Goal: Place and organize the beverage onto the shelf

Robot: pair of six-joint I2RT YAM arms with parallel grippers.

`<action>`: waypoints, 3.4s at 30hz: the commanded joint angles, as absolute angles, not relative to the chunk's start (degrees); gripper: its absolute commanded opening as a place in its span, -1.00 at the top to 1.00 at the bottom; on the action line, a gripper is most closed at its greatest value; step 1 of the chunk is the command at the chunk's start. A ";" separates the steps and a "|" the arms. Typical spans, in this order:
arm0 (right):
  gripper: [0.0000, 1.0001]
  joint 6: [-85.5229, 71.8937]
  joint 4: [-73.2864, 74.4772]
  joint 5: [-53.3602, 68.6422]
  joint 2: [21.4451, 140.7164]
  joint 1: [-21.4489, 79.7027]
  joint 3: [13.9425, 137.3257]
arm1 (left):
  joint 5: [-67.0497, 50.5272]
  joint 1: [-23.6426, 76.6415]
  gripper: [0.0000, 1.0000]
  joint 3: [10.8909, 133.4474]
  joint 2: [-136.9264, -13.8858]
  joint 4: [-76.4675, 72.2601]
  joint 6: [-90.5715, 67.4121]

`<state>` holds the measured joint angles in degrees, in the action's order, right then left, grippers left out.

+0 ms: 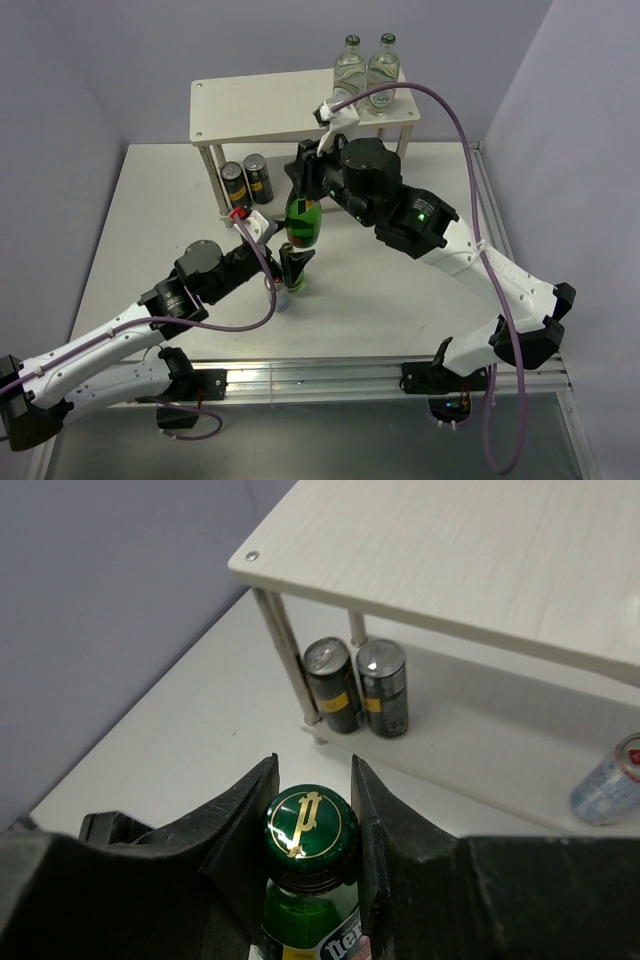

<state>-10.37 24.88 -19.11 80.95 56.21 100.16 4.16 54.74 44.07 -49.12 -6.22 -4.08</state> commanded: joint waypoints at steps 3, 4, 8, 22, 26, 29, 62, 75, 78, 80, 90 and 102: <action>1.00 -18.72 18.81 -10.37 80.16 57.30 103.10 | 5.53 55.28 -0.83 47.46 -49.04 -10.02 -2.55; 1.00 -18.98 18.72 -9.59 79.98 57.74 102.66 | 6.49 55.28 -0.83 47.63 -49.30 -9.50 -2.29; 1.00 -19.86 18.63 -8.79 79.37 59.06 102.04 | 8.61 55.28 -0.82 49.13 -50.18 -8.61 -1.41; 1.00 -22.06 18.63 -5.89 79.54 59.85 102.66 | 10.11 55.28 -0.24 49.22 -52.47 -8.44 -1.41; 1.00 -22.94 18.02 -4.75 79.63 60.03 102.48 | 10.37 55.28 0.18 49.31 -52.82 -8.26 -1.49; 1.00 -23.12 17.58 -3.69 80.06 60.47 102.39 | 10.89 55.28 0.95 49.04 -53.17 -8.35 -1.76; 0.67 -19.25 5.98 9.84 82.79 62.14 101.60 | 16.52 55.28 0.99 46.14 -55.28 -12.83 -3.69; -0.96 -17.75 6.59 9.32 84.55 62.84 101.95 | 18.28 55.11 0.99 46.32 -55.02 -13.01 -2.81; -0.99 -17.58 6.50 8.70 84.64 62.84 101.95 | 18.54 55.11 0.99 46.06 -55.02 -13.10 -2.72; -0.99 -17.49 6.42 8.26 84.55 62.84 101.69 | 18.89 55.11 0.99 45.88 -55.11 -13.27 -2.72; -1.00 -14.07 2.64 7.38 79.54 62.75 98.52 | 20.30 54.67 0.99 45.88 -56.69 -13.27 -2.02; -1.00 -16.44 6.42 12.30 75.42 62.84 100.55 | 20.74 53.26 0.99 45.88 -58.27 -12.92 -1.85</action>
<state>-12.19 12.45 -2.44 82.06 57.95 97.56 16.32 55.59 45.89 -53.63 -19.70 -1.56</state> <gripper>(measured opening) 0.993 0.744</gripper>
